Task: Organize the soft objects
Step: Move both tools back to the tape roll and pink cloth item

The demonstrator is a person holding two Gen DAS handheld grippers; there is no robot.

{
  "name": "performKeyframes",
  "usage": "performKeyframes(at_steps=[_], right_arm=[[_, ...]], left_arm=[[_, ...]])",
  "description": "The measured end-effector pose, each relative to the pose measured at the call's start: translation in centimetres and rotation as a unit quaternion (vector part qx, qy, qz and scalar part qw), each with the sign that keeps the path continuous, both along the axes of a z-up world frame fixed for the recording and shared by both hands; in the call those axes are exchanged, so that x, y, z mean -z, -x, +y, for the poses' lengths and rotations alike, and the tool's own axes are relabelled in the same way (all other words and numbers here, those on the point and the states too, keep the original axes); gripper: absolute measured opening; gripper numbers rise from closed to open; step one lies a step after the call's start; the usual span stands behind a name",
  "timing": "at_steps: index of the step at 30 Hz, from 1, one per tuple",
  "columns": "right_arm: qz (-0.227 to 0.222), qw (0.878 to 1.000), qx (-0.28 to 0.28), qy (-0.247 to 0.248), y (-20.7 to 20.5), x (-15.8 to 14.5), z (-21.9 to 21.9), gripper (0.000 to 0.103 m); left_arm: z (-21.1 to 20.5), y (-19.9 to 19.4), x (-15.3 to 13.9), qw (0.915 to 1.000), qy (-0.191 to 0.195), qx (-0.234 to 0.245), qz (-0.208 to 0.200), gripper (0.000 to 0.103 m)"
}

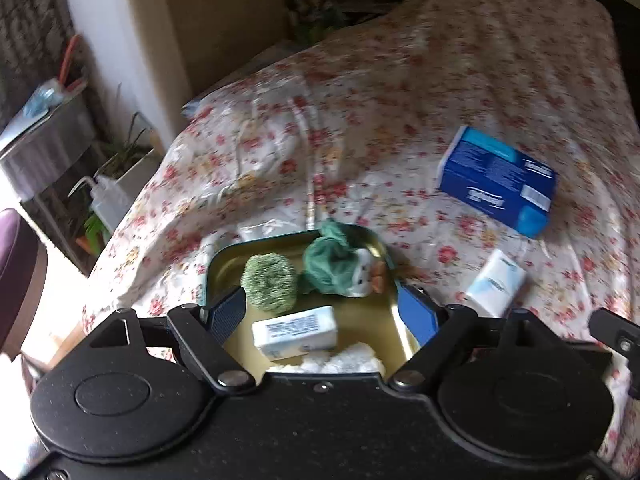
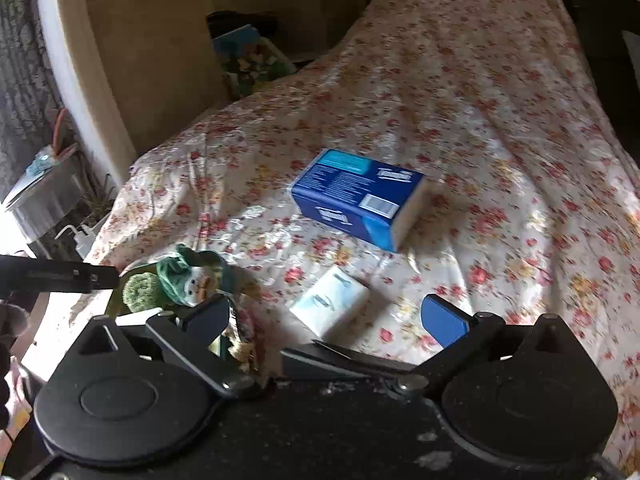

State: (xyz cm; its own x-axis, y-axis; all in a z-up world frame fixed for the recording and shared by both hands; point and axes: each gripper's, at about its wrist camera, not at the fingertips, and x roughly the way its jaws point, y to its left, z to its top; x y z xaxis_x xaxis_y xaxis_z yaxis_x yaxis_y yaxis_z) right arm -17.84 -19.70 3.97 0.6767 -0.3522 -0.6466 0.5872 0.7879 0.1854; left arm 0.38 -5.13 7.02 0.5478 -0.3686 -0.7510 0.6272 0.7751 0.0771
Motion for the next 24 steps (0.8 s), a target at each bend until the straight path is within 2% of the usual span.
performKeyframes(at_steps=[6, 11, 16, 20, 24], right_arm=[[0.004, 0.998, 0.063, 0.016, 2.5, 0.8, 0.1, 0.103], [0.023, 0.996, 0.085, -0.024, 4.2, 2.5, -0.2, 0.103], [0.055, 0.993, 0.083, -0.060, 5.4, 4.5, 0.6, 0.103], [0.087, 0.993, 0.072, -0.036, 5.6, 5.1, 2.2, 0.102], [0.093, 0.989, 0.112, -0.006, 6.0, 4.7, 2.3, 0.102]], left_arm=[[0.1, 1.9, 0.0, 0.9993, 0.010, 0.034, 0.011, 0.086], [-0.1, 3.3, 0.7, 0.9975, 0.008, 0.058, 0.039, 0.089], [-1.0, 5.0, 1.5, 0.9929, -0.005, 0.097, 0.069, 0.088], [-2.1, 6.6, 2.7, 0.9878, -0.038, 0.131, 0.075, 0.087], [-3.1, 8.5, 4.2, 0.9807, -0.081, 0.165, 0.068, 0.087]])
